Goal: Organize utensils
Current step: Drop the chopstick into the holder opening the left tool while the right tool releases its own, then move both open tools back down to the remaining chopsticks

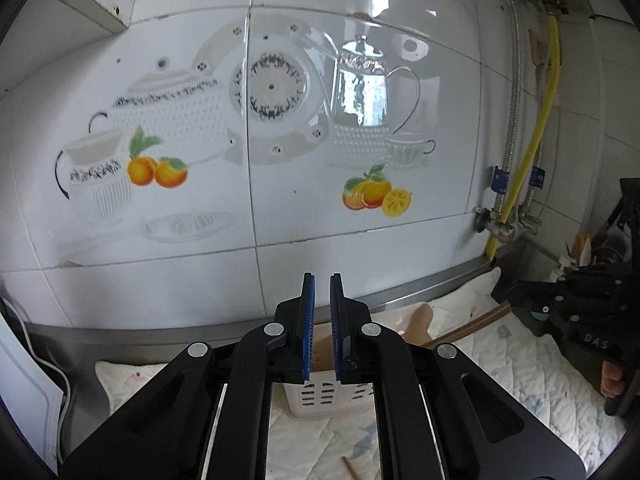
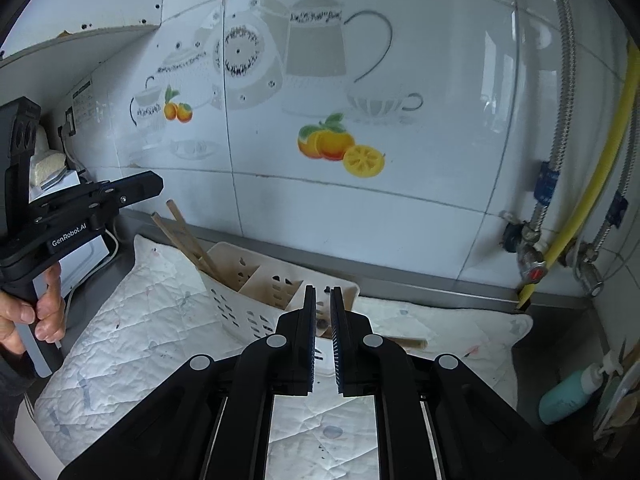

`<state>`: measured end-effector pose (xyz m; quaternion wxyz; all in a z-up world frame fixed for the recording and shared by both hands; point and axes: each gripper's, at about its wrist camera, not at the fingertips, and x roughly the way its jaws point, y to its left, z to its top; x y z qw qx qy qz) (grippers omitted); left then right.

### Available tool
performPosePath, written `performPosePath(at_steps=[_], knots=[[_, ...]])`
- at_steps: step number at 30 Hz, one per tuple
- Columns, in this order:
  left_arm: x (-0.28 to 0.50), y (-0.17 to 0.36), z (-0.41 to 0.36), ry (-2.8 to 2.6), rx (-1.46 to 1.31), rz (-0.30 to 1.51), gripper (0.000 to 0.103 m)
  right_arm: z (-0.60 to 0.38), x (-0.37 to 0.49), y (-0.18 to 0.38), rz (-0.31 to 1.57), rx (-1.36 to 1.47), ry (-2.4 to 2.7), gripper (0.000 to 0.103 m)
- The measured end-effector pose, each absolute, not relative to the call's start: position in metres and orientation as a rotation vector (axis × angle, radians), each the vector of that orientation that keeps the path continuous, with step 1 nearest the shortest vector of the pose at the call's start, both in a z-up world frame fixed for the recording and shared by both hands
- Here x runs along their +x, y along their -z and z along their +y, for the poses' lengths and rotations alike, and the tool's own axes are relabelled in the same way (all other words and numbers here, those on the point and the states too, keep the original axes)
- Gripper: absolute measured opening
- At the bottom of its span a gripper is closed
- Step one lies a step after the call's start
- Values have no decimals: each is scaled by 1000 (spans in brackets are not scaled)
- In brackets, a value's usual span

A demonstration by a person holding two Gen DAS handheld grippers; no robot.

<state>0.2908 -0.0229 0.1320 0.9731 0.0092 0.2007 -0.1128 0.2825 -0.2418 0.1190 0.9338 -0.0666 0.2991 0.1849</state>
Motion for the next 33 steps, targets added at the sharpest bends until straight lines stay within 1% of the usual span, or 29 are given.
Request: performPosePath(at_steps=[3,5,9,10,14,20,23,28,33], knots=[[277,-139,-21,233,2,393,9,-247,266,-128,574,-133,-370,13],[264,-143,-19,238,-2,380,9,-251,247,-133,546,-123,-377,13],[225,-138,-20,238,0,395,15,-254,207,-128,518,-128,-385,13],[215,-133,-21,244,3,408,15,-253,199,-125,517,-131,-387,14],[180,-101,-23,239,-8,477,20,-253,159,-94,544,-111,-407,14],[144,-29,-26,242,-90,647,20,-254,114,-38,621,-73,-413,14],[134,6,-25,245,-181,732,20,-255,94,-10,655,-45,-407,14],[127,43,-34,244,-263,808,19,-258,75,25,699,17,-391,14],[126,71,-50,233,-267,853,19,-260,70,49,740,40,-371,14]])
